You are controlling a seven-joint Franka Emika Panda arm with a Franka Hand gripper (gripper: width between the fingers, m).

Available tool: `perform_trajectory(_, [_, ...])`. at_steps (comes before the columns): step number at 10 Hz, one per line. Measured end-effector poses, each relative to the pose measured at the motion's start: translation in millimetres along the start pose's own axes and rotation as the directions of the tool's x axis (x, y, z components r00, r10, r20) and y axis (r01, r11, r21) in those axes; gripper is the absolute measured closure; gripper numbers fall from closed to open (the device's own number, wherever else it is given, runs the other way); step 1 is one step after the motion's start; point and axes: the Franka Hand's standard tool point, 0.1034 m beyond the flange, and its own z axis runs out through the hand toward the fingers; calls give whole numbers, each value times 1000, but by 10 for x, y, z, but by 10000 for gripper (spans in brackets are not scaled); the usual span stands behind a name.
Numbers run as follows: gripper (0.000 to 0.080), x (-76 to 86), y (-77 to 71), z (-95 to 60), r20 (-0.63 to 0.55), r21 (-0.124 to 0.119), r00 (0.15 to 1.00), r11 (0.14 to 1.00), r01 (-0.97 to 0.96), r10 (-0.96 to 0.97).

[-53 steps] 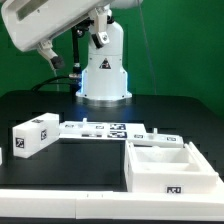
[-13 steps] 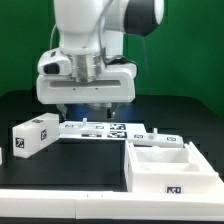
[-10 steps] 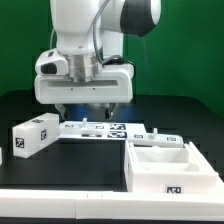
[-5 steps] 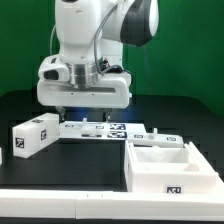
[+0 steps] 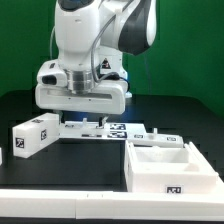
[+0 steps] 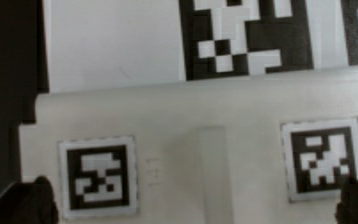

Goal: Assemble cabinet

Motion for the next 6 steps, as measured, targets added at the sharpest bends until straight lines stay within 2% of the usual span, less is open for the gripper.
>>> perform_trajectory(3, [3,-13,0,28,9,-5,1000,1000,-28,28])
perform_trajectory(4, [139,-13,0,29,9,-5,1000,1000,-28,28])
perform_trajectory(5, [139,-13,0,29,9,-5,1000,1000,-28,28])
perform_trajectory(6, [278,-13,0,29,9,-5,1000,1000,-28,28])
